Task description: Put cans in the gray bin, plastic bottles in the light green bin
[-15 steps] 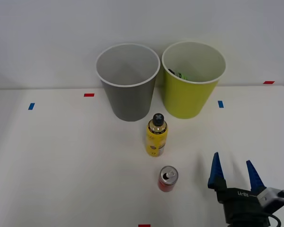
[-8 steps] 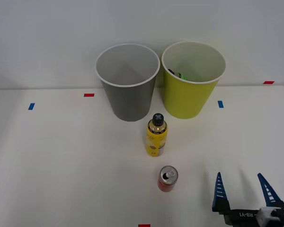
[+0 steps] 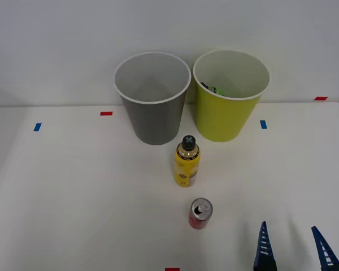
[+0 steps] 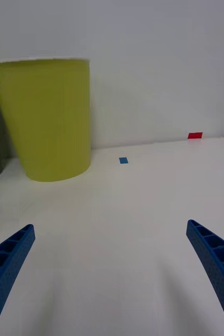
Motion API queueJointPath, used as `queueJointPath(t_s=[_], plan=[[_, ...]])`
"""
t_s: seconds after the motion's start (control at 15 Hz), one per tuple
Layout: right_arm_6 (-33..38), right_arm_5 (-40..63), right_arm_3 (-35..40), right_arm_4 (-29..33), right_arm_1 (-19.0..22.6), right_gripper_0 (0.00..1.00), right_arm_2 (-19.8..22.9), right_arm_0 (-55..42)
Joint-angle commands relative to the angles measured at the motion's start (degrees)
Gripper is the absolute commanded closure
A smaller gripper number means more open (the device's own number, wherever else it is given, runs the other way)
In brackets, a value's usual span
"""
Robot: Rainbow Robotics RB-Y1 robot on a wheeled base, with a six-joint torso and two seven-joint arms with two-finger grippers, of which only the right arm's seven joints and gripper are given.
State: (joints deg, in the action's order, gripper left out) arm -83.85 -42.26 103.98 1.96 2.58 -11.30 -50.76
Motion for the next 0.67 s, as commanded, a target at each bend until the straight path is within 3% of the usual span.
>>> queueJointPath(t_s=[0.07, 0.27, 0.47, 0.67], plan=[[-1.23, -3.45, -0.44, 0.41, 2.25, 0.00, -2.50, -1.09], [-3.25, -11.88, -8.70, -0.82, 2.87, 0.00, -2.23, 2.51], [-13.18, -12.76, -9.41, -1.61, 4.10, 0.00, -2.50, 2.51], [-15.64, -12.76, -9.32, -2.84, 4.80, 0.00, -2.67, 2.42]])
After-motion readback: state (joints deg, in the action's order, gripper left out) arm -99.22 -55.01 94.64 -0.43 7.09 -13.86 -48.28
